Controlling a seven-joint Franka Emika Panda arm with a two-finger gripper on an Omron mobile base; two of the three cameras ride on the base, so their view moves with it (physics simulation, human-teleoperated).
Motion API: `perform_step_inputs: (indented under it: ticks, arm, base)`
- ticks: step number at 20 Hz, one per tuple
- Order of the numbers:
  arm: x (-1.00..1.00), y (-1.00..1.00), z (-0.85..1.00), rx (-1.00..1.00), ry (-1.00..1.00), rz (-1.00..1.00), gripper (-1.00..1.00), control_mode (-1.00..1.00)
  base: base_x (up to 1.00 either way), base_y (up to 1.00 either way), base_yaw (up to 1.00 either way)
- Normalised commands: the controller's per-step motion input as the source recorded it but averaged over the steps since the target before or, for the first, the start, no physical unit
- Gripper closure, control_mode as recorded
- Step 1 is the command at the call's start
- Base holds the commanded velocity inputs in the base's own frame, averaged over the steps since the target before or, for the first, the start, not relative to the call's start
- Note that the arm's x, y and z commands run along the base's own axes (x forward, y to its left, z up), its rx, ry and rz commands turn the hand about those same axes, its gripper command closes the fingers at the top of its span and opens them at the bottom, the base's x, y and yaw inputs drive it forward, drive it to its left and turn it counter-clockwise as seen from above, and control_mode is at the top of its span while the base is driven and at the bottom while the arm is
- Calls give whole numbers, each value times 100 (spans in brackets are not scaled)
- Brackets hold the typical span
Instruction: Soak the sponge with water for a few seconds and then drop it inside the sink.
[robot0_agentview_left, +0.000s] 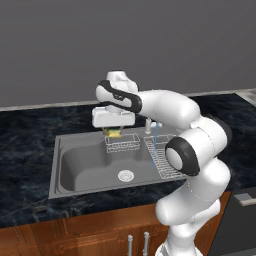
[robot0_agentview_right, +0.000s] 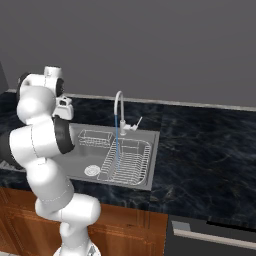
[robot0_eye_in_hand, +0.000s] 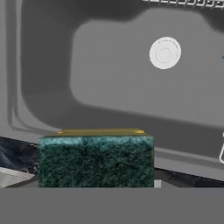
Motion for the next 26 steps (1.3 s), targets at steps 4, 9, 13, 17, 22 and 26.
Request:
perform_step_inputs:
  ticks: [4,9,13,17,22,26]
  arm:
    - [0,9,-10,0,-4,0,100,-100]
    - [0,7,-18,-1,-10,0,100,-100]
    - [0,8,-13,-1,-11,0,100,-100]
    - [0,4,-16,0,-10,0,100,-100]
    - [2,0,-27,0,-7,0,100,-100]
    - [27,0,-32,3,0,0,100,-100]
  base:
    - [0,0,0]
    - [0,0,0]
    - [0,0,0]
    - [0,0,0]
    - [0,0,0]
    - [0,0,0]
